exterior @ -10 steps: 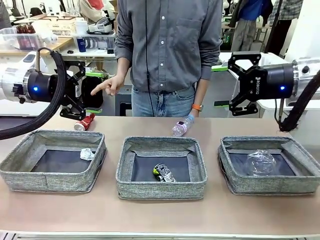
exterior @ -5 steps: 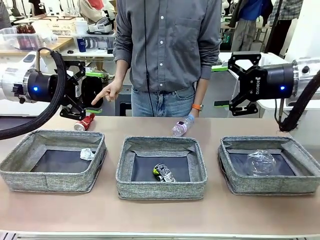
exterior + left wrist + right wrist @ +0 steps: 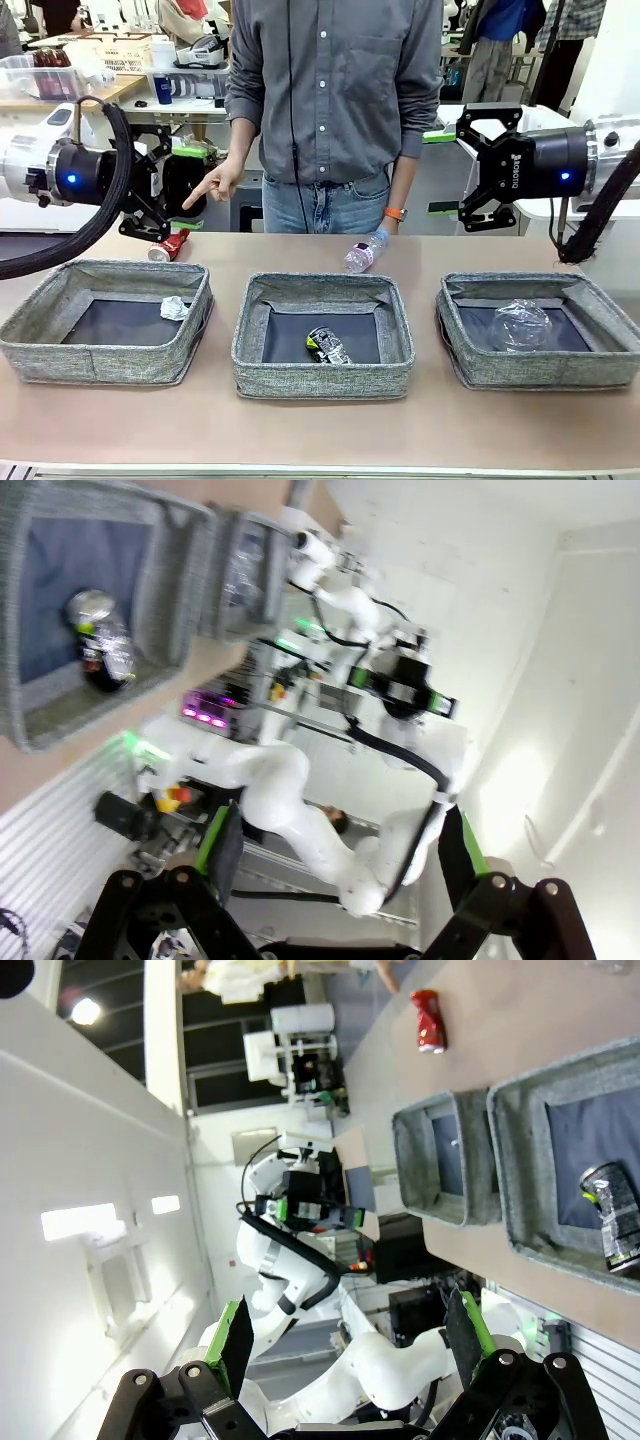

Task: Sort the waste into the appropriate baskets.
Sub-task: Pick up the waste item pointed out by the person.

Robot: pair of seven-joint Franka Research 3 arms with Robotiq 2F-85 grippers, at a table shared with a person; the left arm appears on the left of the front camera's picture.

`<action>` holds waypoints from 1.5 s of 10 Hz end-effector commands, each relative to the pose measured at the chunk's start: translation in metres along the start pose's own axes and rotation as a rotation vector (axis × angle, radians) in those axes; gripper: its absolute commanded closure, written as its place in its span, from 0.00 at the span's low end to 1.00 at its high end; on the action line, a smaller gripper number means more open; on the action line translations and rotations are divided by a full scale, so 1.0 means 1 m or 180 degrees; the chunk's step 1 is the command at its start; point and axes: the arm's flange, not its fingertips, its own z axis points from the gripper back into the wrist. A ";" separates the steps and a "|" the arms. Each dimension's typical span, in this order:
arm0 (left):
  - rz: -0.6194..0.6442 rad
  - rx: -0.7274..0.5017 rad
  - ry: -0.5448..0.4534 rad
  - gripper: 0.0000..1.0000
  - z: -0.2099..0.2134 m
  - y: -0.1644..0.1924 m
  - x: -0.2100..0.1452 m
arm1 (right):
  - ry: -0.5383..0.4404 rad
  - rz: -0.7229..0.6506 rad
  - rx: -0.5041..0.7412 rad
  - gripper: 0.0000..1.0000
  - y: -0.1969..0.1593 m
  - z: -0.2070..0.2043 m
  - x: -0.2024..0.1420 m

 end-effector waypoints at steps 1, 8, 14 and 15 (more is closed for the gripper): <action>-0.0395 0.1358 -0.0611 0.00 0.016 -0.010 0.028 | -0.0016 -0.0044 0.0071 0.00 0.003 -0.002 -0.001; -0.2556 0.3668 -0.1041 0.00 0.029 -0.024 0.083 | -0.0016 -0.0044 0.0071 0.00 0.003 -0.002 -0.001; -0.1986 0.3669 -0.0969 0.00 0.025 -0.025 0.099 | -0.0016 -0.0044 0.0071 0.00 0.003 -0.002 -0.001; -0.1628 0.3894 -0.1178 0.00 0.025 -0.014 0.125 | -0.0016 -0.0044 0.0071 0.00 0.003 -0.002 -0.001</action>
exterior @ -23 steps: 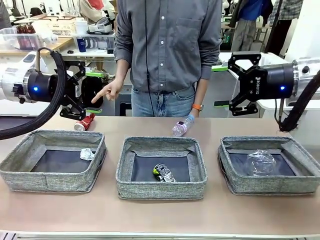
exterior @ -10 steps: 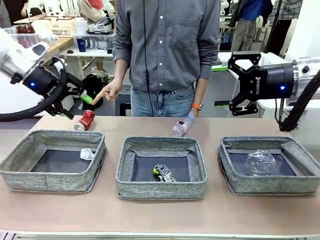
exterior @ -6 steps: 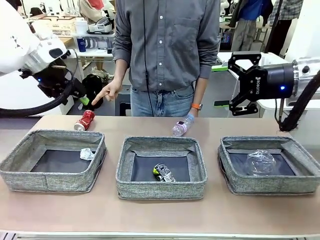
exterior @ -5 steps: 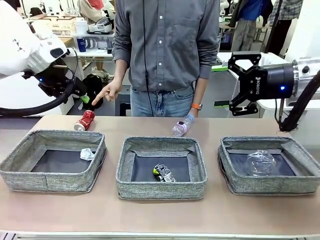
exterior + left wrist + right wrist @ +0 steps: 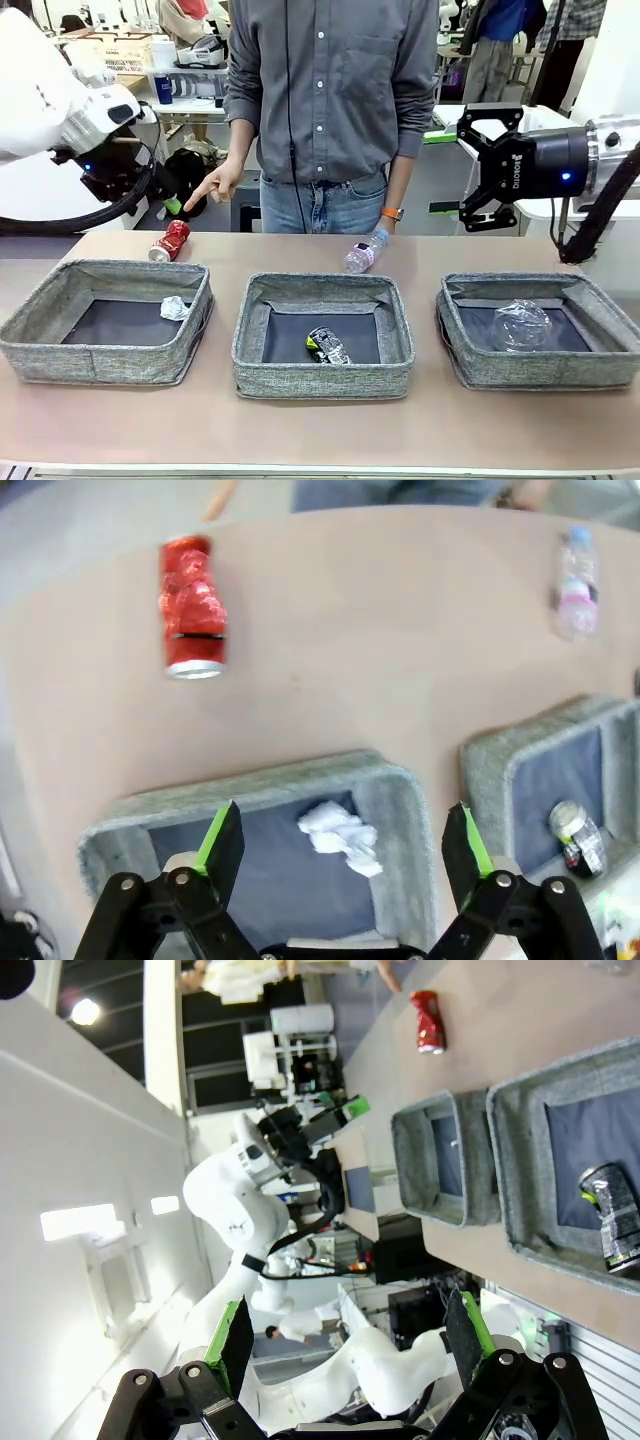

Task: Sort the waste into the appropriate baskets.
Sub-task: Pick up the waste item pointed out by the person.

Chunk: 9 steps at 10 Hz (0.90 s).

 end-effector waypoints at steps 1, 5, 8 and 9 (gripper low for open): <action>0.0234 0.0311 0.0281 0.00 -0.040 0.019 0.027 | -0.0010 -0.0050 0.0075 0.00 0.003 -0.002 -0.001; 0.0157 0.0446 0.0593 0.00 -0.117 0.073 0.075 | -0.0010 -0.0050 0.0075 0.00 0.003 -0.002 -0.001; 0.0315 0.0454 0.0573 0.00 -0.150 0.096 0.092 | -0.0010 -0.0050 0.0075 0.00 0.003 -0.002 -0.001; 0.0286 0.0414 0.0613 0.00 -0.161 0.099 0.097 | -0.0010 -0.0050 0.0075 0.00 0.003 -0.002 -0.001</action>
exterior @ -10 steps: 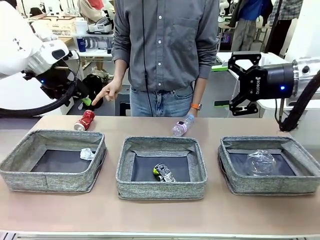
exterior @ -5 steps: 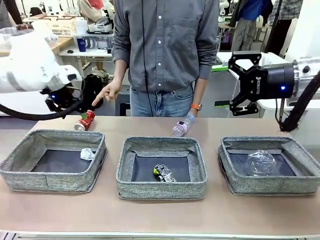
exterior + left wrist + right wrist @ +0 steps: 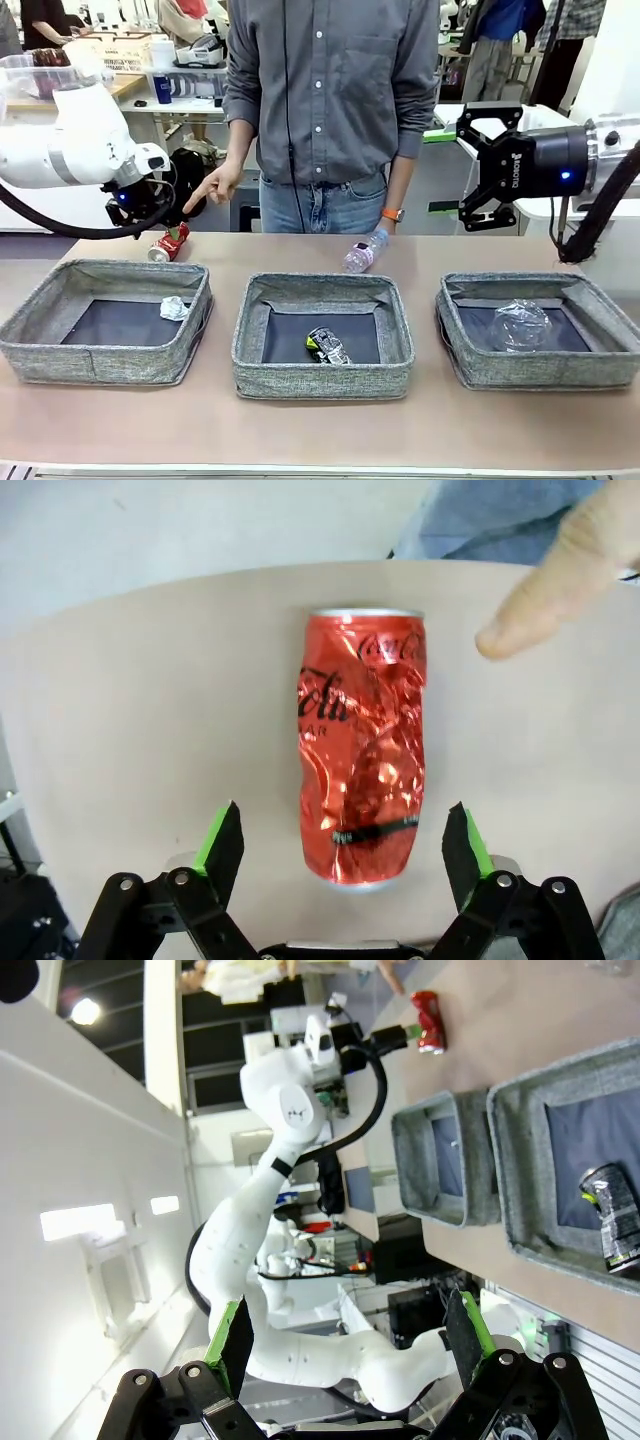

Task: Sort the waste into the appropriate baskets.
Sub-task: Pick up the waste item pointed out by the person.

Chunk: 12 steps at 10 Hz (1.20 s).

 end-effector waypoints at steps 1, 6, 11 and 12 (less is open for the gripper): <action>0.0034 -0.0046 0.0071 0.00 -0.008 -0.004 0.014 | -0.0009 -0.0055 0.0074 0.00 0.002 -0.002 -0.001; 0.0054 -0.0166 0.0187 0.00 -0.032 -0.018 0.025 | -0.0009 -0.0055 0.0074 0.00 0.002 -0.002 -0.001; 0.0122 -0.0039 0.0180 1.00 -0.034 -0.025 0.020 | -0.0009 -0.0055 0.0074 0.00 0.002 -0.002 -0.001; 0.0121 -0.0022 0.0180 0.65 -0.034 -0.025 0.020 | -0.0009 -0.0055 0.0074 0.00 0.002 -0.002 -0.001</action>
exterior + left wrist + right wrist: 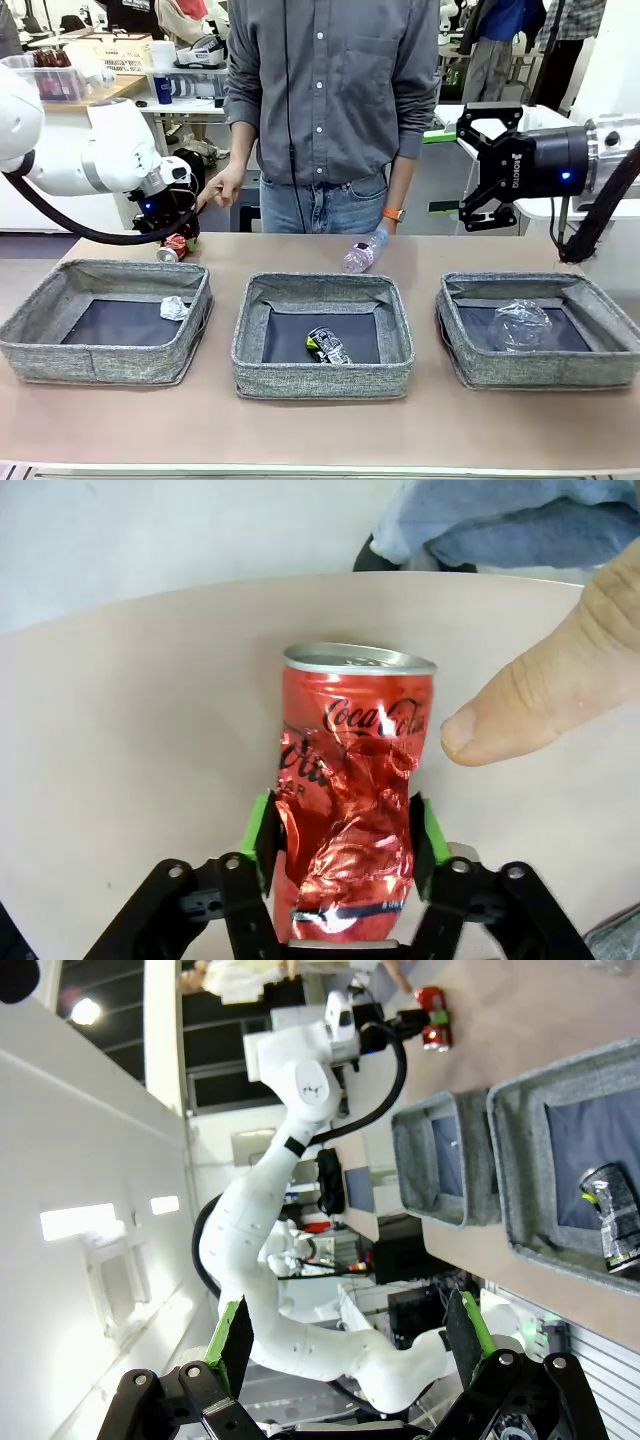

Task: Sort the waste into the appropriate baskets.
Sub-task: Pick up the waste item pointed out by the person.

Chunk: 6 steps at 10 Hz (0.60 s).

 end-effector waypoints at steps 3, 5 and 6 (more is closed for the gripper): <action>0.0132 0.0153 0.0048 1.00 0.006 -0.001 -0.004 | -0.0009 -0.0055 0.0074 0.00 0.002 -0.002 -0.001; 0.0234 0.0209 0.0153 1.00 0.016 0.002 -0.015 | -0.0009 -0.0055 0.0074 0.00 0.002 -0.002 -0.001; 0.0279 0.0282 0.0249 1.00 0.026 0.006 -0.022 | -0.0009 -0.0055 0.0074 0.00 0.002 -0.002 -0.001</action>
